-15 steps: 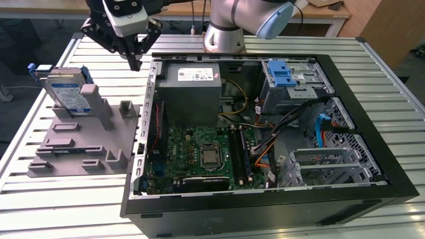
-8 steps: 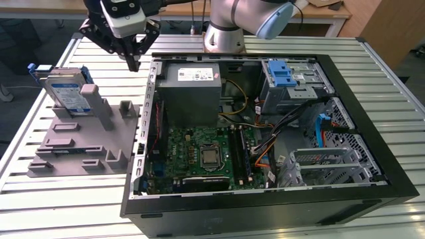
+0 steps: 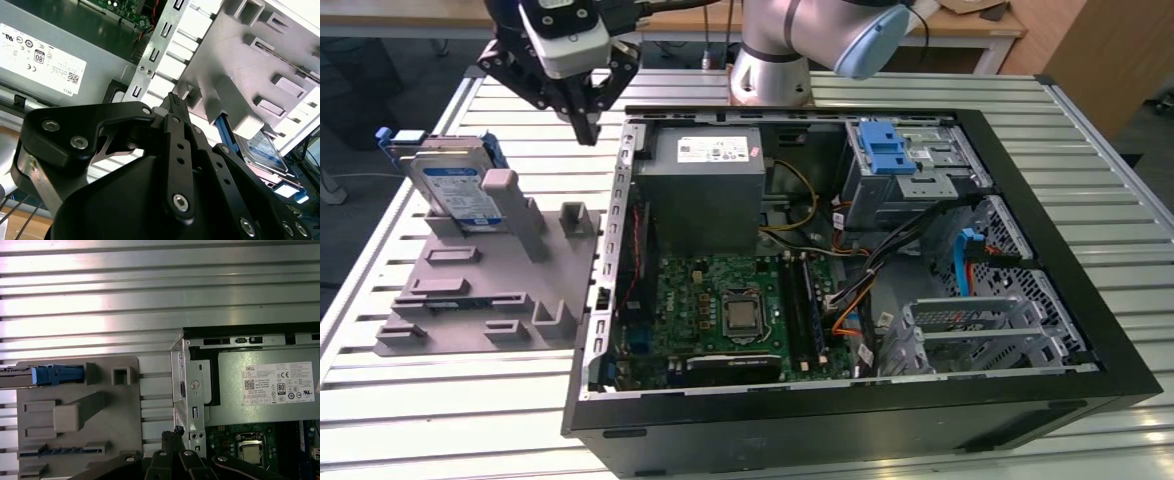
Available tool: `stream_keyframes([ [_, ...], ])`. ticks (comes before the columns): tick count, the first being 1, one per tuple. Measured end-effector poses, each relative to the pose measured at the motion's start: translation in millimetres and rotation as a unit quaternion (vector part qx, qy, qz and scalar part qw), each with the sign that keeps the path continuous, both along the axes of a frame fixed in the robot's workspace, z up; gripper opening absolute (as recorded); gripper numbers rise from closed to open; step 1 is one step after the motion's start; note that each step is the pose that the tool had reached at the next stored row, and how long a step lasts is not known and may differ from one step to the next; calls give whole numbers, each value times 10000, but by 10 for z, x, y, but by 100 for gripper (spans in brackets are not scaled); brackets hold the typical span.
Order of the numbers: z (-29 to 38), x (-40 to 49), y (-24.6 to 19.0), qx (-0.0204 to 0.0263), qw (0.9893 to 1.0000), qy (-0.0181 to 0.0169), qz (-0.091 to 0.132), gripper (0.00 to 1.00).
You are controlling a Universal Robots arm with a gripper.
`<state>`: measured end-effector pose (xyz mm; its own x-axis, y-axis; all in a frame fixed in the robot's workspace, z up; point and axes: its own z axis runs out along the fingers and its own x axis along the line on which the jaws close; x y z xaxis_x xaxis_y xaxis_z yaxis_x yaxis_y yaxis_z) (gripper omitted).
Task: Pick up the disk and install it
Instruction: 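Reach for the disk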
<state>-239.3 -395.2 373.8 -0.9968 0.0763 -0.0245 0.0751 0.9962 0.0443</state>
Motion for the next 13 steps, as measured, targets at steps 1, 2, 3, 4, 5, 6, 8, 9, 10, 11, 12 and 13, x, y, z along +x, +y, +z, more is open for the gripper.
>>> stream_keyframes([
  [1,-2,-2,0,0,10000,0,0,11],
  [2,-4,-4,0,0,10000,0,0,11],
  [3,-6,-6,0,0,10000,0,0,11],
  [4,-9,-8,1,0,10000,0,0,11],
  [5,-11,-12,1,0,10000,0,0,11],
  [6,-14,-15,1,0,10000,0,0,11],
  [8,-18,-21,2,0,10000,0,0,11],
  [9,-21,-26,2,0,10000,0,0,11],
  [10,-23,-30,2,0,10000,0,0,11],
  [11,-25,-33,2,0,10000,0,0,11],
  [12,-28,-37,2,0,10000,0,0,11],
  [13,-30,-40,2,0,10000,0,0,11],
])
